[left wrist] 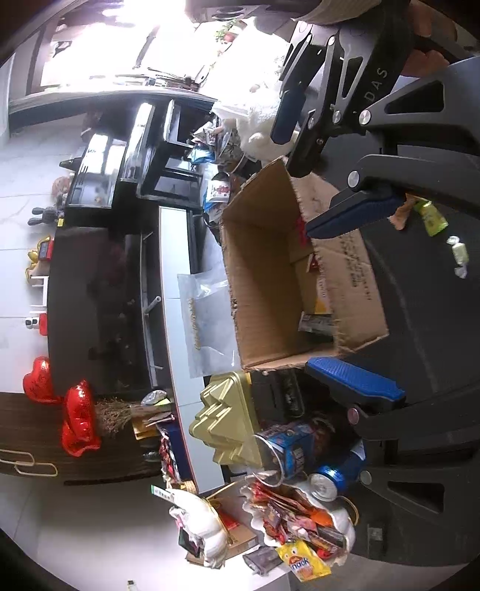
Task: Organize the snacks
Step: 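Move both open tools back toward the green snacks and biscuit bag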
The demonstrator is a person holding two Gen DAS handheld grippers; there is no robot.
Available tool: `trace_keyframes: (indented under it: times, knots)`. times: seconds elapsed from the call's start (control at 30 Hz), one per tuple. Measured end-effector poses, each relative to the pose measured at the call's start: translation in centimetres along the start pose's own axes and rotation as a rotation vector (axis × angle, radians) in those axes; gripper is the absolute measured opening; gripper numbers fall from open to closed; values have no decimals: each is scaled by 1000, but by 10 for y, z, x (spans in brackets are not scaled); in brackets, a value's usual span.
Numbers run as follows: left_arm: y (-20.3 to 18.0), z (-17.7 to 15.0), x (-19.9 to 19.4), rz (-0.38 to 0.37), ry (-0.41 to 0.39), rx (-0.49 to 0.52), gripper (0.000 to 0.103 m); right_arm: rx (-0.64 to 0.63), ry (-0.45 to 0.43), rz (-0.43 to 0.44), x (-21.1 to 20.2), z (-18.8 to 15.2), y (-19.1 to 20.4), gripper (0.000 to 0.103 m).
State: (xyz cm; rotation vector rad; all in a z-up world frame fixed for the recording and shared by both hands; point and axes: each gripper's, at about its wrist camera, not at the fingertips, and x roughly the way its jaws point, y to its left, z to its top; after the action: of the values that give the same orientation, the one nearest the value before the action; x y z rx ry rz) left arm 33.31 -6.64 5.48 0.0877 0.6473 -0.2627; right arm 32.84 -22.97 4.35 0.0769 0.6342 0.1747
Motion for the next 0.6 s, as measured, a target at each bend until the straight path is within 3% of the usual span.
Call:
trace_keyframes:
  times: [0.6]
  knots:
    - [-10, -64, -30, -33, 24, 12, 66, 51, 43, 23, -26, -71, 10, 53]
